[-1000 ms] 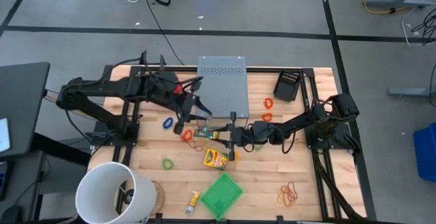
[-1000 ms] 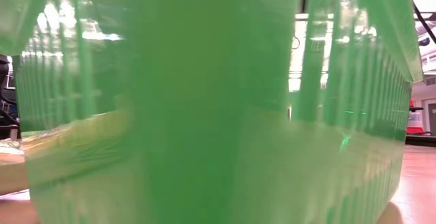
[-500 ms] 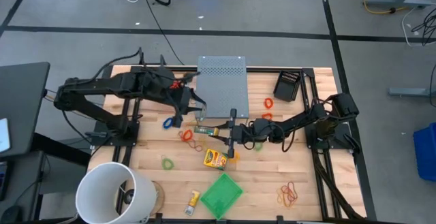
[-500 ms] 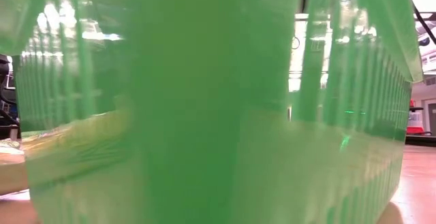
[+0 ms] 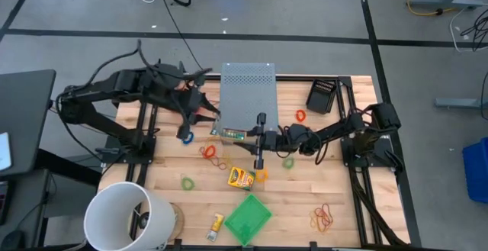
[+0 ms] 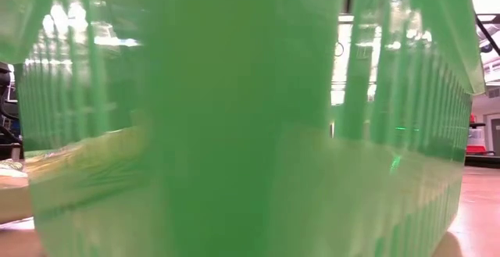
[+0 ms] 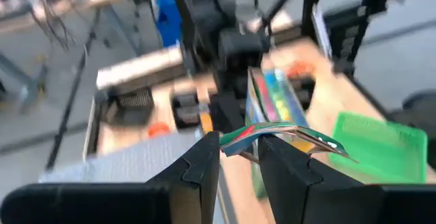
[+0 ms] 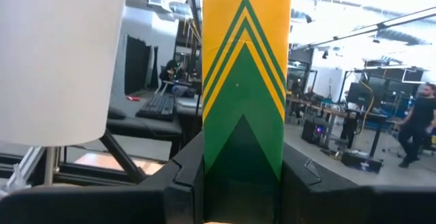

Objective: Pick & Place Office Desk Supplies
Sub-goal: Put the yellow crayon box into the red basket

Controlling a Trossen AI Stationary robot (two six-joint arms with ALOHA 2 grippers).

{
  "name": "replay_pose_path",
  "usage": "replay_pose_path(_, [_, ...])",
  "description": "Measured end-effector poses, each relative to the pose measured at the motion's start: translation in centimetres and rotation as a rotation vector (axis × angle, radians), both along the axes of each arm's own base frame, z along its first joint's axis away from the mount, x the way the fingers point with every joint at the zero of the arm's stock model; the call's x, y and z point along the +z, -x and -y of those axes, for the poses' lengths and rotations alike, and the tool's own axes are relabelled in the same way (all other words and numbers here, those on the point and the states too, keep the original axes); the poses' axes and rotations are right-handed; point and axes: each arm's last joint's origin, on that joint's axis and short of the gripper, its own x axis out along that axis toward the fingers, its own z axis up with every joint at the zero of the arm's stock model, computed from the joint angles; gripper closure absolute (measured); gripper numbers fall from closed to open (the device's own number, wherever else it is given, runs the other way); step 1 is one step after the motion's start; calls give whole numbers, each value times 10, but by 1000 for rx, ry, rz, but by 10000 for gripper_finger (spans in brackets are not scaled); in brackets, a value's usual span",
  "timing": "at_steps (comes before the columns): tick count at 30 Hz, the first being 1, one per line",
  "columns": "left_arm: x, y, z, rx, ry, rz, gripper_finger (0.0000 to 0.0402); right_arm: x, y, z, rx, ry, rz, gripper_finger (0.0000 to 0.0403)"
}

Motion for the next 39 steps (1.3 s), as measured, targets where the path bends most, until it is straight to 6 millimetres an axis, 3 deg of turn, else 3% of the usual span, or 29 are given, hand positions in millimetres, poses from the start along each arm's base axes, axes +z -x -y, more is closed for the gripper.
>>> replay_pose_path(9, [-28, -17, 0, 27, -14, -215, 278, -14, -6, 7, 10, -12, -64, 295])
replay_pose_path(17, [-42, -22, -2, 82, -62, -331, 161, -27, -9, 6, 20, -22, -137, 295])
replay_pose_path(20, [-42, -16, -2, 88, -59, -397, 140, -31, -9, 6, 18, -11, -172, 295])
replay_pose_path(28, [-32, -6, -3, 131, -8, -521, 151, -31, -10, 8, 14, -7, -175, 295])
replay_pose_path(33, [-34, -16, -1, 108, 36, -536, 153, -31, -10, 10, 5, -2, -175, 295])
replay_pose_path(39, [-52, -36, 0, 91, 20, -625, 153, -31, -10, 14, -7, 6, -175, 295])
